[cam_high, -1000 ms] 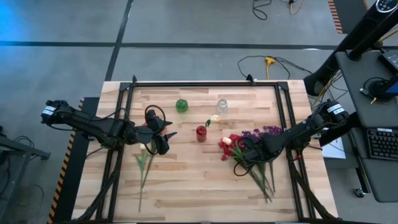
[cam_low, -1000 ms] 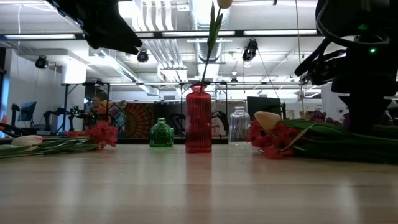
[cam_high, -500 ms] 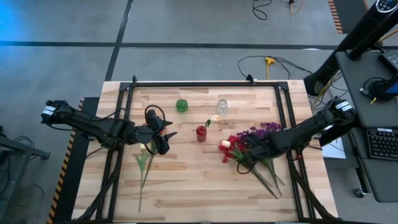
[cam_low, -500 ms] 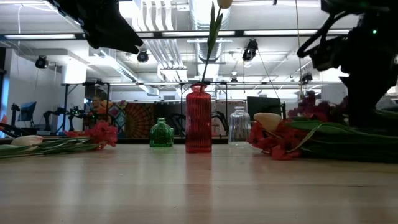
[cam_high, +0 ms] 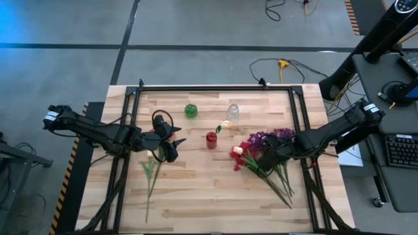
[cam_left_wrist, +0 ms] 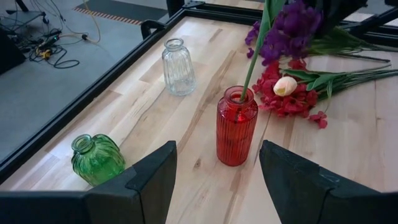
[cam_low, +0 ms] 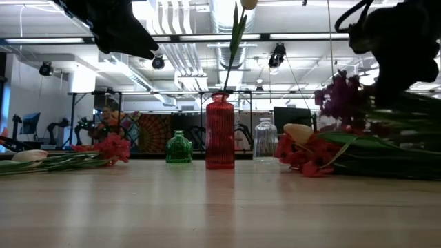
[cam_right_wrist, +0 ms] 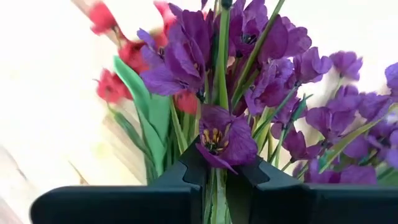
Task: Sort flowers into vase by color
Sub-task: Put the purple flowers into the transparent vase
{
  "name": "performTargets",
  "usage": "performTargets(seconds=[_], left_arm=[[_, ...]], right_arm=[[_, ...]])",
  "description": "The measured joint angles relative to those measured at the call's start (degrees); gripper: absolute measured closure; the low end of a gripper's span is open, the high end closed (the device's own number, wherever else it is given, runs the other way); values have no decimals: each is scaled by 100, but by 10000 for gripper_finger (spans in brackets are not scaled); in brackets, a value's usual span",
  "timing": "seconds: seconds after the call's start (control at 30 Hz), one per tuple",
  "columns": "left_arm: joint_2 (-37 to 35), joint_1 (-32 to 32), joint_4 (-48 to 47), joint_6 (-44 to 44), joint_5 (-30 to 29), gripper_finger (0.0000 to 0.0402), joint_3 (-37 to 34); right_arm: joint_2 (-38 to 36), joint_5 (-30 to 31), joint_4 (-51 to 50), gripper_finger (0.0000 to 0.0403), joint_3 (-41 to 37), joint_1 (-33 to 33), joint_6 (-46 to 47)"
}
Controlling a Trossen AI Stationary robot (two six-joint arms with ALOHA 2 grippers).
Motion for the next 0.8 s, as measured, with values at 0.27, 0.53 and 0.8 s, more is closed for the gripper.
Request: performTargets(seconds=[0.27,0.53,0.8], left_arm=[[0,-1,11,0,0,190,0],[0,-1,16,0,0,190,0],[0,-1,17,0,-2,190,0]], right_arm=[[-445,540,25,374,0,139,-114],[-729,1678,86,374,0,617,-114],[-795,2577,559,374,0,1056,-448]])
